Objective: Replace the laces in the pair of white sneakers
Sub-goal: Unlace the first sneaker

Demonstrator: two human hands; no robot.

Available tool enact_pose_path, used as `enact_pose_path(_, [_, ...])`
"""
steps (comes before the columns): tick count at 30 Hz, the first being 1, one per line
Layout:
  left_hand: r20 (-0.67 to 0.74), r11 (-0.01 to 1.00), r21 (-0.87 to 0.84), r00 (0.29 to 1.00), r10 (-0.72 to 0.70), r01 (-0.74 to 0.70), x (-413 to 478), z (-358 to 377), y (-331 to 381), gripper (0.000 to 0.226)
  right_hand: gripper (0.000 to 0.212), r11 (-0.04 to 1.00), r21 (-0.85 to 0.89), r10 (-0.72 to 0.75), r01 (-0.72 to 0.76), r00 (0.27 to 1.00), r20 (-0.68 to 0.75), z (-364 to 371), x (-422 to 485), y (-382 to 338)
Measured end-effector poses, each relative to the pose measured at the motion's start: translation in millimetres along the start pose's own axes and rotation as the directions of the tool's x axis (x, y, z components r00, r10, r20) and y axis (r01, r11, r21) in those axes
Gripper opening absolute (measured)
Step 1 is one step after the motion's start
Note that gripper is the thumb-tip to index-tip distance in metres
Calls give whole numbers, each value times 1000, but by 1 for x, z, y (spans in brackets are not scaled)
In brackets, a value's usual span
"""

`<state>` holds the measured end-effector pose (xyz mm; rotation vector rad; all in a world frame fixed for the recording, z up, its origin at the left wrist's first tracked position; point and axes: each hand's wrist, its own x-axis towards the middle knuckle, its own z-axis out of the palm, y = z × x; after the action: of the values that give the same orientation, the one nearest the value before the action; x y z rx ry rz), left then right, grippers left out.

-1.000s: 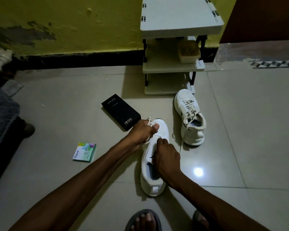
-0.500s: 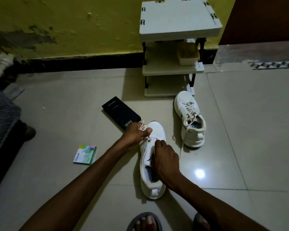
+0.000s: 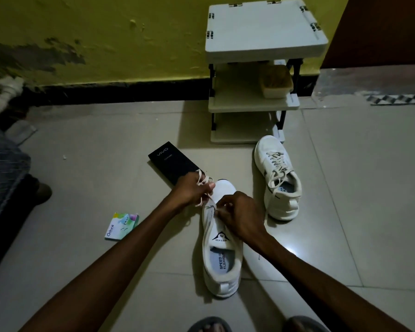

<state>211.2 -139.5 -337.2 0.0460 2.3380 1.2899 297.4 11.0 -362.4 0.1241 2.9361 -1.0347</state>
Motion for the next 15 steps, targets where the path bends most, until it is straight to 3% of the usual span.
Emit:
enact_pose_path(5, [50, 994, -88, 997, -57, 62, 0, 4, -1, 23, 17, 998, 59, 5, -2, 999, -53, 13, 3, 5])
enact_pose_path(12, [89, 998, -58, 996, -22, 27, -2, 8, 0, 24, 23, 989, -111, -105, 101, 994, -28, 22, -1, 5])
enact_pose_path(15, [77, 996, -92, 997, -14, 21, -2, 9, 4, 25, 19, 996, -15, -87, 87, 996, -26, 16, 3, 9])
